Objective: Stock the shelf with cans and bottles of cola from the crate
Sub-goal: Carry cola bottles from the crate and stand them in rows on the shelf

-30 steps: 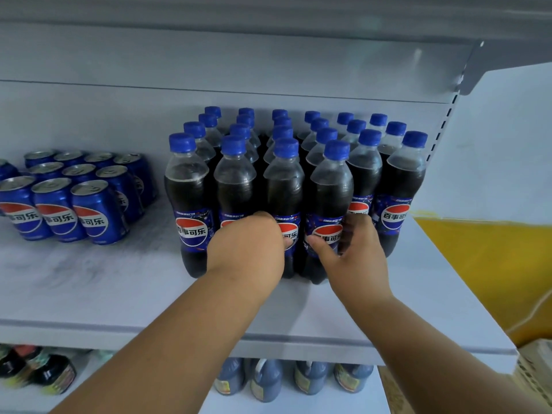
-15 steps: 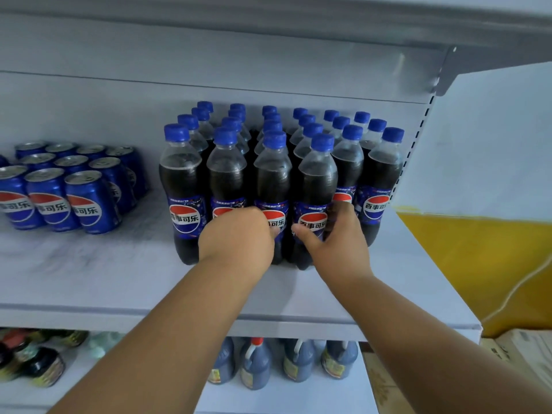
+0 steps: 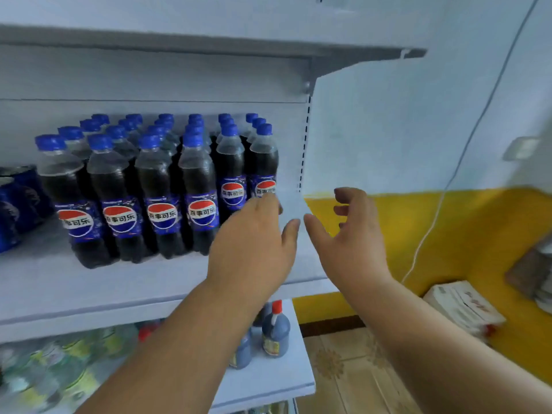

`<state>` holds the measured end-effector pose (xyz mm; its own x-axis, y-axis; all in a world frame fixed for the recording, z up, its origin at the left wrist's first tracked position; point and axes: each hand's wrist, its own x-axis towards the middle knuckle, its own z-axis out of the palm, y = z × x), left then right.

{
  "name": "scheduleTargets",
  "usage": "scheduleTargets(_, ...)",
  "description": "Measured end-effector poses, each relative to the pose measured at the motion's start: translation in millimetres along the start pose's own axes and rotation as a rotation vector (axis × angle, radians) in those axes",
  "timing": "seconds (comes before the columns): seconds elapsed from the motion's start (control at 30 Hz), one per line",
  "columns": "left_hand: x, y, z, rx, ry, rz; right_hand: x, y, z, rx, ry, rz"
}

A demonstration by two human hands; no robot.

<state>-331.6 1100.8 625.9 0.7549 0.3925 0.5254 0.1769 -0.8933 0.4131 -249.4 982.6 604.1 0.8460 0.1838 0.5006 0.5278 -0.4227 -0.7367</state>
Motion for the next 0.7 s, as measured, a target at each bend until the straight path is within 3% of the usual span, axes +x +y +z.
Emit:
scheduleTargets(0.43, -98.8, 291.3, 124.3, -0.334, -0.254, 0.451, -98.1, 144.0, -307.0, -0.191, 0.317, 0.332)
scheduleTargets(0.7, -137.8, 397.7, 181.9, -0.397, -0.365, 0.65, -142.2, 206.8, -418.3, -0.339, 0.51, 0.505)
